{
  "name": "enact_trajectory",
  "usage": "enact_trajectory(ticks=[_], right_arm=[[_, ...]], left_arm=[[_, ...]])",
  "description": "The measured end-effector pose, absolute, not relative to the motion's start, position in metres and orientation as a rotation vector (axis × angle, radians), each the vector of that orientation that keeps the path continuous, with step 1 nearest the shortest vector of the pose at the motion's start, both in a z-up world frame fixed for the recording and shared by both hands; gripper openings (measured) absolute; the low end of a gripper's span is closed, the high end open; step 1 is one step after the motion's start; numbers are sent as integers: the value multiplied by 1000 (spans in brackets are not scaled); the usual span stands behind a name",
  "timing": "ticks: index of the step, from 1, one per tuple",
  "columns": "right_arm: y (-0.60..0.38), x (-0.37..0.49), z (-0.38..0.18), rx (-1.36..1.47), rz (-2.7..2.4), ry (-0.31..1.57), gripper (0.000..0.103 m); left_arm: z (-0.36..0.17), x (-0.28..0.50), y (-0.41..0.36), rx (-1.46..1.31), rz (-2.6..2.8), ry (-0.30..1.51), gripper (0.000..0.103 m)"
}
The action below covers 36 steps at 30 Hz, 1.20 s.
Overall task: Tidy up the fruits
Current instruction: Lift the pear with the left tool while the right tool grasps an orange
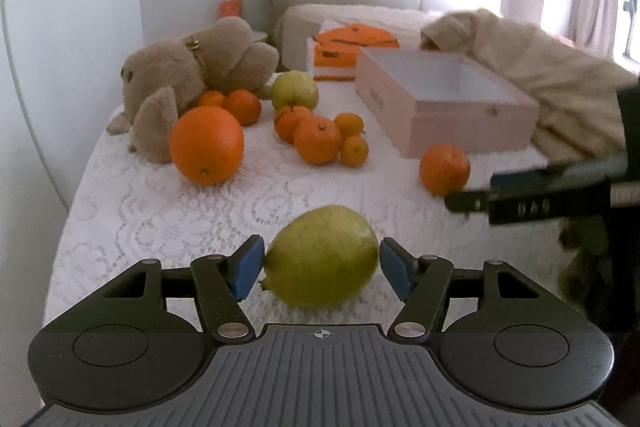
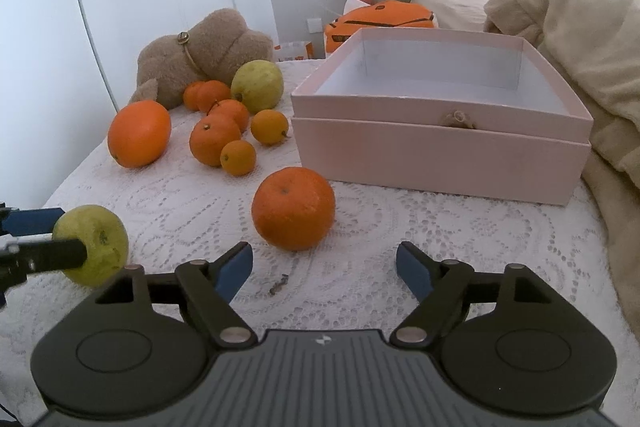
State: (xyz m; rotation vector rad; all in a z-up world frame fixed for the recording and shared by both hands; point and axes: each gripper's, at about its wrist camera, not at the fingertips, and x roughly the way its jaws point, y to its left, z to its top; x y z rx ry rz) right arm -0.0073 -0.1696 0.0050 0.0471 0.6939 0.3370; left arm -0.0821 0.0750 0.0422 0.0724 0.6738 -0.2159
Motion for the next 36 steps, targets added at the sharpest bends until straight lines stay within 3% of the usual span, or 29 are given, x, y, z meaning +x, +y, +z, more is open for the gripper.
enact_trajectory(ticks=[6,15,25,36], right_arm=[[-169,-7,4,44,339,694,82],[-165,-3,3,32,417,726,103],[-157,-3,2,-27,432,747,103],[-137,17,15,-89,352,673,66]], left_arm=[[40,-69,76,69,-202,679,72],[23,-28,83,12,-269,784,73],[20,-32,87,-70,-263,775,72],[21,-49,93,-133,-200,735,72]])
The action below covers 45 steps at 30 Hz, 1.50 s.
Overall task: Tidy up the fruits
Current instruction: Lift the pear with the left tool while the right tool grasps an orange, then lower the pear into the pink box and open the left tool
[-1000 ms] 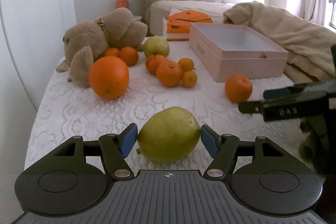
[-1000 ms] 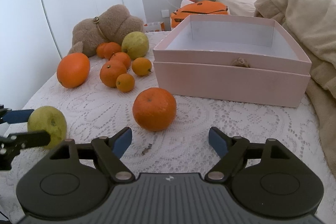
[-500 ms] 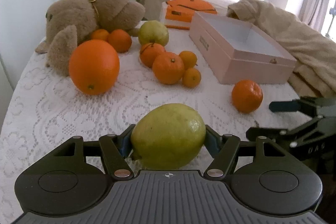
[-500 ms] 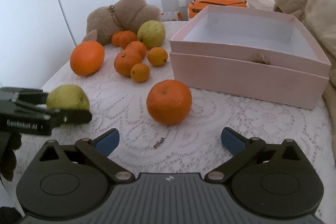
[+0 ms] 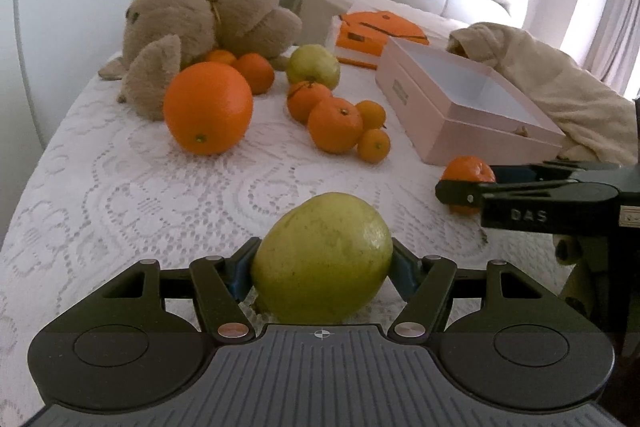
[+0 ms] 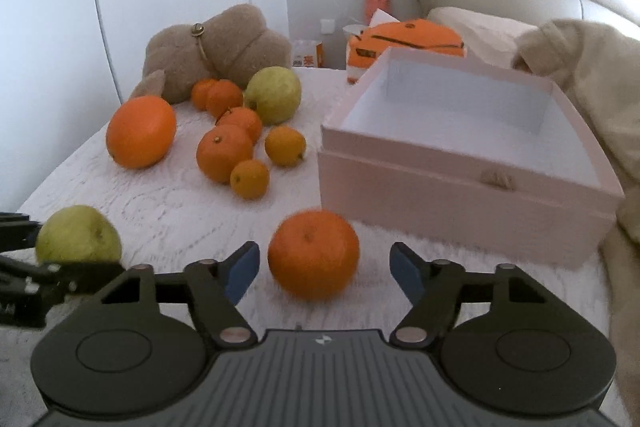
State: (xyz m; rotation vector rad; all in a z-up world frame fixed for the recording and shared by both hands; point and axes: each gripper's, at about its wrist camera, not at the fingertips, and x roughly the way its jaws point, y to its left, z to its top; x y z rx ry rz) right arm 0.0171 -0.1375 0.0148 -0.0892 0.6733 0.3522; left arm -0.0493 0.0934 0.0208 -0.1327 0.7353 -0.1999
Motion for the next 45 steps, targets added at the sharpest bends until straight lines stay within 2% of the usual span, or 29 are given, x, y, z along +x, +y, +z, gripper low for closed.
enact_trajectory(ticks=[1,2,7,12,15,18,24,29,38,40,45], right_arm=[[-135,19,15,-104,354,674,53],[-132,21,16,-123,358,681,49],[-137,19,38,-100,363,639,47],[-172,52,130,22,329,511,47],[-195,88,188,21,244,451,47],[-215,127,214,-5,161,494,47],[-243,174,191,-55,57,633,47],[-254,186,158,-39,47,727,47],[-260,206,116,-3,74,890,47],[-258,212,104,0,74,925,47],[-251,219,76,5,94,1004,47]], left_arm=[[22,-49,93,-134,-194,731,72],[24,-50,93,-137,-192,722,72],[57,-35,89,-165,-245,651,72],[138,22,55,-120,-366,509,72],[161,68,20,-107,-432,539,72],[147,116,-25,-87,-532,671,72],[74,172,-115,34,-646,973,72],[40,183,-146,90,-690,1068,72],[59,165,-116,49,-728,869,67],[67,150,-100,26,-716,826,62],[83,101,-49,-52,-666,691,62]])
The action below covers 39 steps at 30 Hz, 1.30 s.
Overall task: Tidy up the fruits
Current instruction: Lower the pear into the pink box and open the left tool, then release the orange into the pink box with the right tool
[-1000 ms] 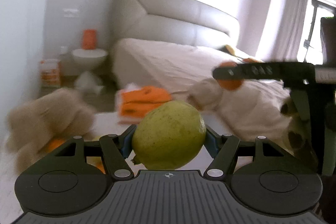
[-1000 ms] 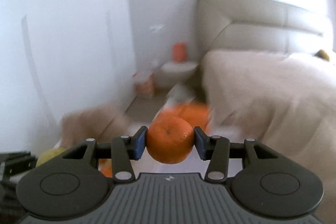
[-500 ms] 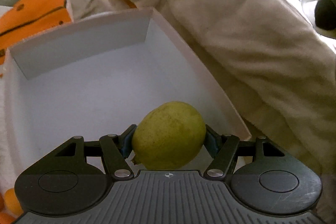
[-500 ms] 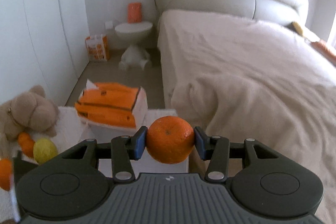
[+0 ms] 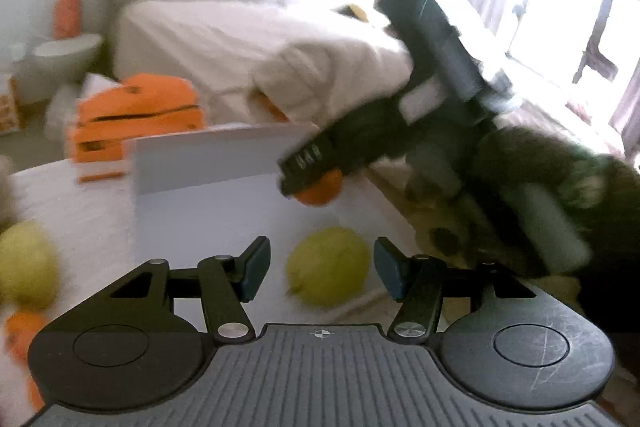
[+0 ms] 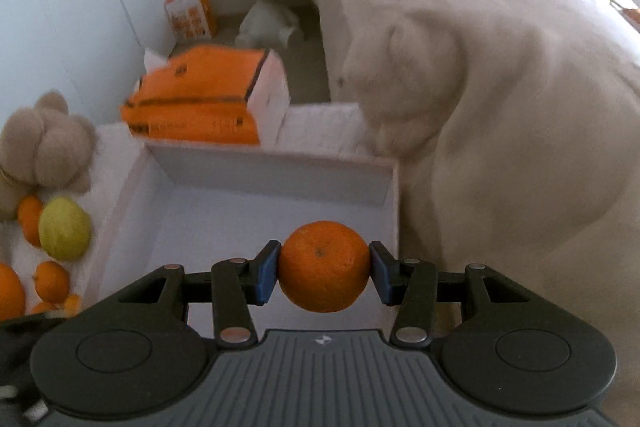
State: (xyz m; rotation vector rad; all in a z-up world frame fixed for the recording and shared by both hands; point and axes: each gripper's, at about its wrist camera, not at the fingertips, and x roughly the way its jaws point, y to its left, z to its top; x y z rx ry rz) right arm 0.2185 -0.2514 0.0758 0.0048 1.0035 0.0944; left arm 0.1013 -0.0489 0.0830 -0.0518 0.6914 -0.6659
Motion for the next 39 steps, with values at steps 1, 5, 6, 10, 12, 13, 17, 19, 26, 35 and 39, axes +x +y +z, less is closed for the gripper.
enact_trajectory(ticks=[1,5,6,10,12,13,17,19,26,35,39], right_arm=[[-247,219,69,-12,92,1018,47],[-230,219,50,-87,103,1057,47],[-225,217,47,-111,108,1057,47],[-216,211,49,-114,96,1062,54],[-211,202,59,-109,90,1014,55],[-207,198,62,-108,88,992,55],[-178,168,85,-139,130,871,56],[-156,154,93,-162,180,824,57],[-81,116,105,-237,387,772,61],[-38,137,91,-195,409,796,73],[-30,152,75,-142,404,827,73]], left_arm=[[84,90,-36,-58,-637,666,62],[77,58,12,-106,-487,600,63],[74,51,24,-128,-447,592,63],[59,29,76,-190,-235,571,62],[51,21,98,-206,-127,565,62],[49,13,112,-221,-105,549,53],[40,-3,133,-300,-64,471,41],[38,-10,140,-321,-49,424,42],[36,-19,161,-407,-47,373,42],[37,-33,200,-491,45,290,42],[18,-28,222,-625,79,334,42]])
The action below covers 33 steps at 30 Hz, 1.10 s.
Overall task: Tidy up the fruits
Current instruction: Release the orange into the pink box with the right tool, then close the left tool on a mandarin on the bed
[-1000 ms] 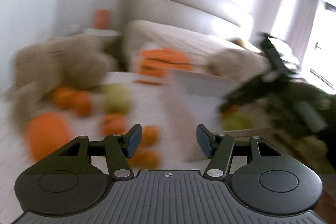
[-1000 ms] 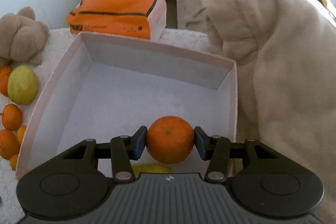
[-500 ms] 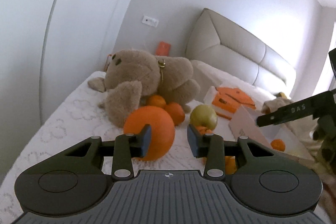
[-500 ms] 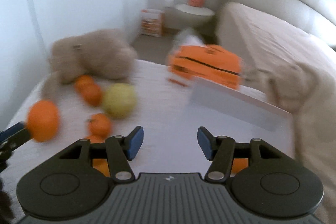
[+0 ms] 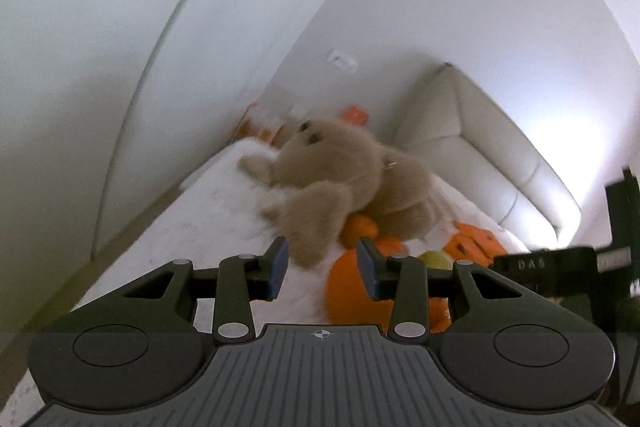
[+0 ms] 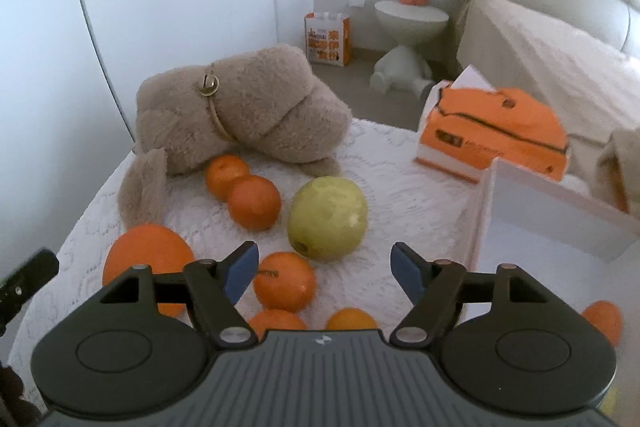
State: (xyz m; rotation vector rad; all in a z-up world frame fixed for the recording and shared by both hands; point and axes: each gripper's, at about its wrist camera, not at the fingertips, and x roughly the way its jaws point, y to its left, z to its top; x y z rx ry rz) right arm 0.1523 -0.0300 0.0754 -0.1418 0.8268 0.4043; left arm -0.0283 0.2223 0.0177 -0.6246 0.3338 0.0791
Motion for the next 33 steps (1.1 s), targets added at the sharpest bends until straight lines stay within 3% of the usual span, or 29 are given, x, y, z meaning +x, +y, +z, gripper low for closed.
enact_trajectory(ticks=[7,9,11,12,20,33], right_arm=[[-22,167,44,-83,407,934,73],[-20,167,35,-69,410,956,69],[-18,164,31,-77,428,950,56],[-17,161,30,-78,451,956,54],[-27,110,31,-144,565,925,59],[-77,35,25,-214,423,693,60]], left_arm=[[15,-30,227,-647,78,339,42],[15,-29,224,-632,72,350,42],[16,-28,222,-622,69,356,42],[16,-28,222,-620,67,356,42],[20,-29,212,-577,33,360,42],[47,-28,143,-394,-166,453,42]])
